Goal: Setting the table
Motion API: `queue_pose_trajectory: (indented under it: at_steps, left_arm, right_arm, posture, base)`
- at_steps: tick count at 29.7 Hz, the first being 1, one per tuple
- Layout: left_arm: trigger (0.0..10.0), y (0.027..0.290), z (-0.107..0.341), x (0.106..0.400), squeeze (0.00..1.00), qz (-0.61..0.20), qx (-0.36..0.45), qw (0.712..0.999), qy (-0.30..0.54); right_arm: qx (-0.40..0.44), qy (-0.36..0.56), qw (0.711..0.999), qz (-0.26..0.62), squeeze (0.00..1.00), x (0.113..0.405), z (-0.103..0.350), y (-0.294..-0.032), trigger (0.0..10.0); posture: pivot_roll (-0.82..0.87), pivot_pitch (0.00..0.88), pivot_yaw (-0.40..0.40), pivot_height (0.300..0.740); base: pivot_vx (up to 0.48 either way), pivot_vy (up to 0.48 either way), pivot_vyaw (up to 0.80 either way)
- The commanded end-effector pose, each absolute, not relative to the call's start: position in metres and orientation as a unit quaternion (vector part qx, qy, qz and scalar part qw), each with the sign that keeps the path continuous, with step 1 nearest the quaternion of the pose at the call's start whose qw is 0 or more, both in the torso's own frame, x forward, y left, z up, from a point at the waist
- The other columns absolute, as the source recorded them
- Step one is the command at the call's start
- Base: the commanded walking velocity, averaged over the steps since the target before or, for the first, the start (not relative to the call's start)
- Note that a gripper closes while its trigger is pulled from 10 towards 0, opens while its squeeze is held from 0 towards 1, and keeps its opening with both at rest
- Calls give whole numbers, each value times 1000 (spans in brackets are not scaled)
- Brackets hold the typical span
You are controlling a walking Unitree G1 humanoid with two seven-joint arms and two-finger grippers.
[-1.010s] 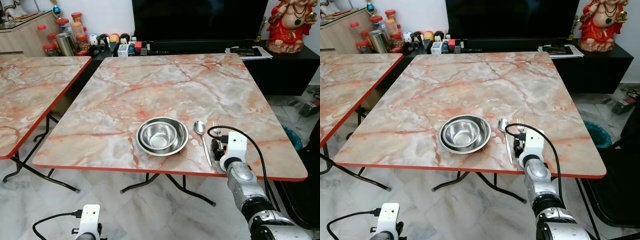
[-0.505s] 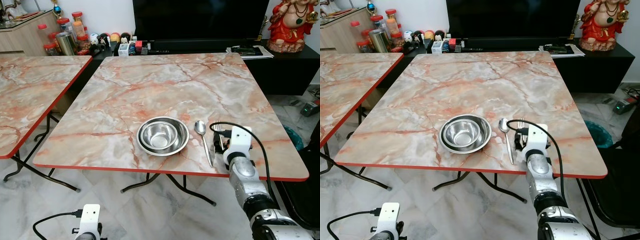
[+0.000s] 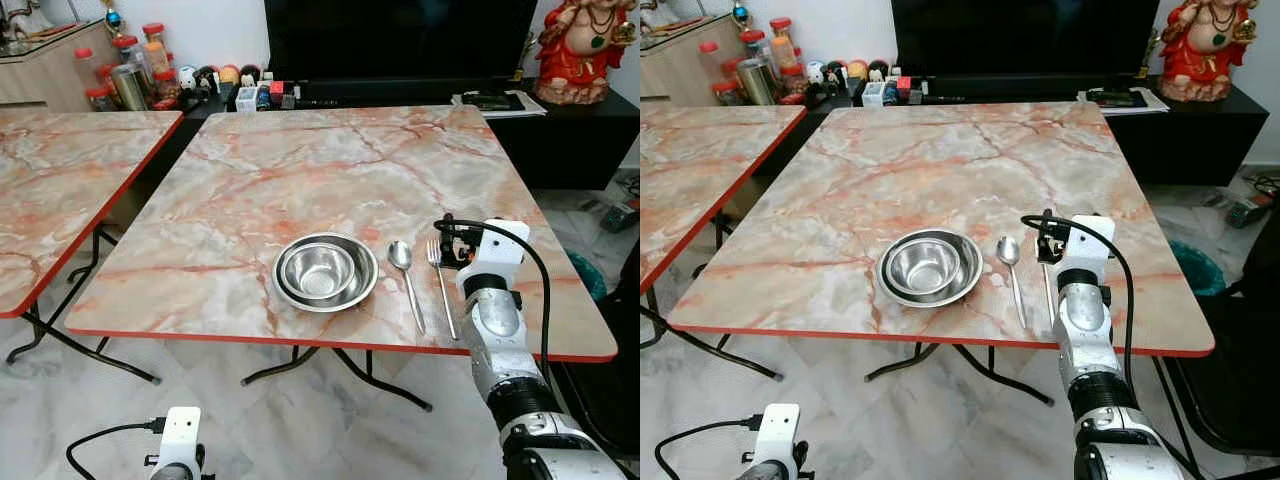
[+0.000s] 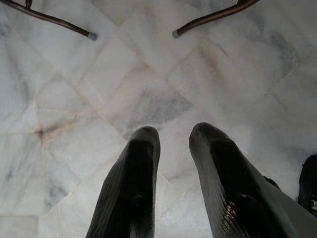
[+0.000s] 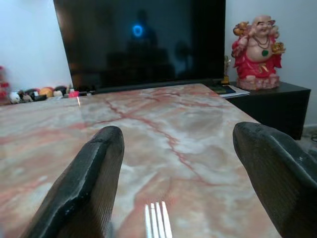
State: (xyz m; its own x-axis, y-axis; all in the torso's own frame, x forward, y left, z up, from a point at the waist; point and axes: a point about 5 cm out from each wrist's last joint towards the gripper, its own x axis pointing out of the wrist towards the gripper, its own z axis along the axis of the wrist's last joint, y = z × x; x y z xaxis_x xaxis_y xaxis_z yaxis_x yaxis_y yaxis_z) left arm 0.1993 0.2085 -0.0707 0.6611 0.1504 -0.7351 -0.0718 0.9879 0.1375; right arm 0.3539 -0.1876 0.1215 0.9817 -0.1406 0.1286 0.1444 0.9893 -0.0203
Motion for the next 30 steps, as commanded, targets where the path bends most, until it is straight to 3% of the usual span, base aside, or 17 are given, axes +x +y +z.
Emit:
queue_pose_trajectory:
  at_steps: [1,5,30]
  left_arm:
    - [10000,212,-69,200,0,73,44,911,404]
    - [10000,213,-69,200,0,83,33,911,403]
    - [10000,213,-70,200,0,83,30,911,402]
  right_arm:
    - [-6,-88,994,-64,0,353,128,-180,10000]
    - [-3,-97,993,-61,0,353,130,-176,10000]
    - [1,-118,992,-54,0,353,138,-168,10000]
  posture:
    - [-21,0,55,740]
    - [-21,0,55,740]
    - [-21,0,53,740]
  base:
    - [0,0,0]
    - [0,0,0]
    - [0,479,0]
